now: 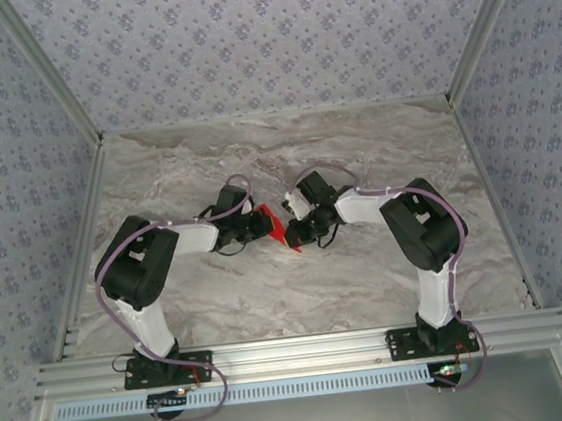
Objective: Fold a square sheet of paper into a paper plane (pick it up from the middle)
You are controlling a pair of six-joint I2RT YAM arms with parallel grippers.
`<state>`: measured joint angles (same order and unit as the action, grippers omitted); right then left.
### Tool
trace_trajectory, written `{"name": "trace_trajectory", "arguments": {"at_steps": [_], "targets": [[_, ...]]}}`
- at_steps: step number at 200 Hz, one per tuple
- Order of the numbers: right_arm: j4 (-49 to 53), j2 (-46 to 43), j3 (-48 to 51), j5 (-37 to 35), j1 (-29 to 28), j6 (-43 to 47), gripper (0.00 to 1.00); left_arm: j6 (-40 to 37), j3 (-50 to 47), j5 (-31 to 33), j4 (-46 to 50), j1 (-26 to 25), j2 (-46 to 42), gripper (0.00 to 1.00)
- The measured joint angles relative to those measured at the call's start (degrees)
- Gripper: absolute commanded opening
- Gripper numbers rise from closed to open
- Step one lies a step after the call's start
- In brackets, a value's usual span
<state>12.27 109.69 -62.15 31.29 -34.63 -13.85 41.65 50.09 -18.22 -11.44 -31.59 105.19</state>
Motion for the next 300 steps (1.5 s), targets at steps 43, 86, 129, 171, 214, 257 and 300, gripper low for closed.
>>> {"name": "trace_trajectory", "arguments": {"at_steps": [43,86,129,171,214,257,300], "targets": [[2.4,0.6,-2.9,-0.5,-1.0,0.3,0.00,-1.4,1.3,1.6,2.7,-0.2,0.0,0.05],[3.3,4.5,-7.4,-0.6,-1.7,1.4,0.00,-3.8,2.6,2.5,4.0,0.5,0.7,0.05],[3.3,4.8,-7.5,-0.4,-1.2,2.6,0.00,-4.3,3.8,2.4,4.5,0.7,1.5,0.05],[1.9,2.6,-3.7,0.7,0.2,4.5,0.00,-4.3,4.6,2.2,5.8,0.9,1.9,0.04],[1.4,1.0,-1.3,1.1,0.9,5.8,0.00,-4.3,5.3,1.5,6.8,1.2,2.3,0.03],[0.5,0.1,0.5,1.8,1.6,6.2,0.00,-4.3,5.7,1.0,7.2,1.4,2.6,0.02],[-0.6,-1.2,2.8,2.5,2.2,6.2,0.00,-4.3,5.7,0.6,7.2,1.6,2.6,0.02]]}}
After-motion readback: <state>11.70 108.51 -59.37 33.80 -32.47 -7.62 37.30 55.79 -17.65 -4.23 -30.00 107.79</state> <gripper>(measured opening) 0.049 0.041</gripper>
